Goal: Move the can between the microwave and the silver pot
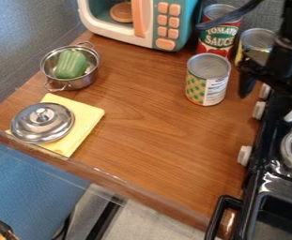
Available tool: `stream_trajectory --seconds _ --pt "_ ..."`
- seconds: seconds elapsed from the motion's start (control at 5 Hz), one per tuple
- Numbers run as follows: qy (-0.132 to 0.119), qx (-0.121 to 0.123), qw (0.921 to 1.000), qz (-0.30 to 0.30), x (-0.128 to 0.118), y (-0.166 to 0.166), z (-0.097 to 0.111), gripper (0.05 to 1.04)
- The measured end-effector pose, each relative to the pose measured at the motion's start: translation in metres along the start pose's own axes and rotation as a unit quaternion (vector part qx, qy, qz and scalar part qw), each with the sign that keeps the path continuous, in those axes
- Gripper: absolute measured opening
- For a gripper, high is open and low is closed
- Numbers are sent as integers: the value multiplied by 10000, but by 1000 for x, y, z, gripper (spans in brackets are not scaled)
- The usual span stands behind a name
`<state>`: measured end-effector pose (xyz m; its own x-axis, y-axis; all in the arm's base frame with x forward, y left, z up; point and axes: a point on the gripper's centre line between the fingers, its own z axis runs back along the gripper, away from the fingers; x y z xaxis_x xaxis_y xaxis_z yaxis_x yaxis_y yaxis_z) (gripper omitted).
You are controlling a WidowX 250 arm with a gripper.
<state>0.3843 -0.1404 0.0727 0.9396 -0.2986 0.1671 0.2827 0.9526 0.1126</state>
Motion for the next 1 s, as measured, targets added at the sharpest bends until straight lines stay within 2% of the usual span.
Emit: stream_trajectory --seconds 0.4,0.6,1.0 --pt "-204 -132 9994 241 22 7 0 1000" --pt "-142 -185 9985 494 25 29 -9 1000" --pt "9 -174 9968 779 21 52 -22 1000"
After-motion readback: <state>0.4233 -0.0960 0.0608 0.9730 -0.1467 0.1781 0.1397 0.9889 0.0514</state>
